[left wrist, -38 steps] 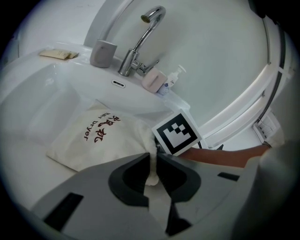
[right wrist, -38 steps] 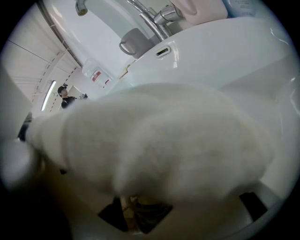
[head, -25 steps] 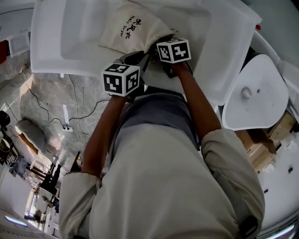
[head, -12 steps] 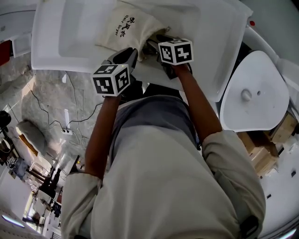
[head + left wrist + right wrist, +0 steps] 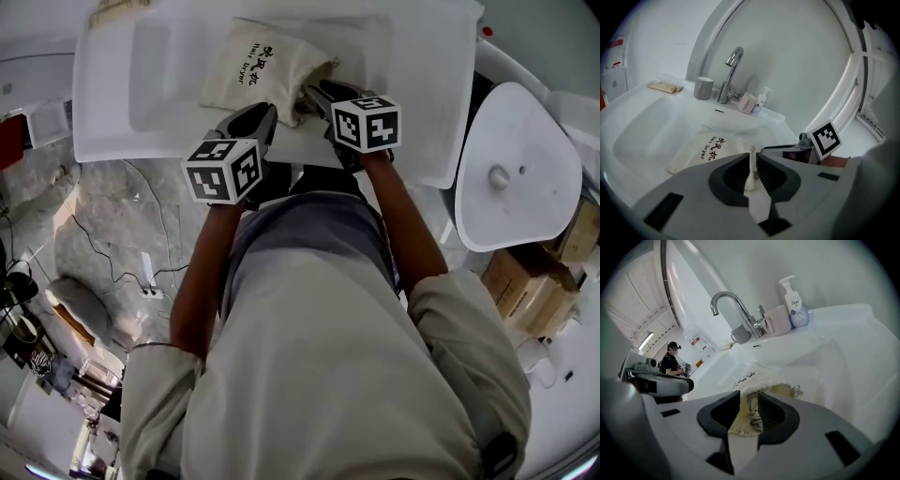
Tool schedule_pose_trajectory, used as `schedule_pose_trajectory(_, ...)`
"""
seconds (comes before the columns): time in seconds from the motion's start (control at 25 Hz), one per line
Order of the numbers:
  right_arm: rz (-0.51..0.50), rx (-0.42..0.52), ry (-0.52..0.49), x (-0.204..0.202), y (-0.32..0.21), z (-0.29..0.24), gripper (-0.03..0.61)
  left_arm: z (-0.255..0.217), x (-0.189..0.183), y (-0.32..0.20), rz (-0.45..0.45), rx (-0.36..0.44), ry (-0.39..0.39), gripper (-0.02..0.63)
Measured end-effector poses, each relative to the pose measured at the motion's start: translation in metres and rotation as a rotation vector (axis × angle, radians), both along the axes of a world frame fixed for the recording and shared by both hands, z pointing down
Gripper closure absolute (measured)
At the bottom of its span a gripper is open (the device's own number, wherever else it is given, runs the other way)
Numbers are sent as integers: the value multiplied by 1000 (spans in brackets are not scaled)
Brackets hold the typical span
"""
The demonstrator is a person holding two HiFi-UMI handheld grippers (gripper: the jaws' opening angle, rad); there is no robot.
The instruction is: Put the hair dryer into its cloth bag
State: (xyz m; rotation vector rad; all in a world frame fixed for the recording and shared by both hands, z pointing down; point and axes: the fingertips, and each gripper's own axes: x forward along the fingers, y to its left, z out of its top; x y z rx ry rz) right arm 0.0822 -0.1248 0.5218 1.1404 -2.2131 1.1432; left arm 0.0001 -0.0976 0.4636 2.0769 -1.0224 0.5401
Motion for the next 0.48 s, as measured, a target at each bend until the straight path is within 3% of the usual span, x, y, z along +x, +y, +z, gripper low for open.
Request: schedule_pose_trajectory(0.48, 118, 88, 16, 9, 36, -55, 472, -27, -21, 22, 88, 53, 76, 581)
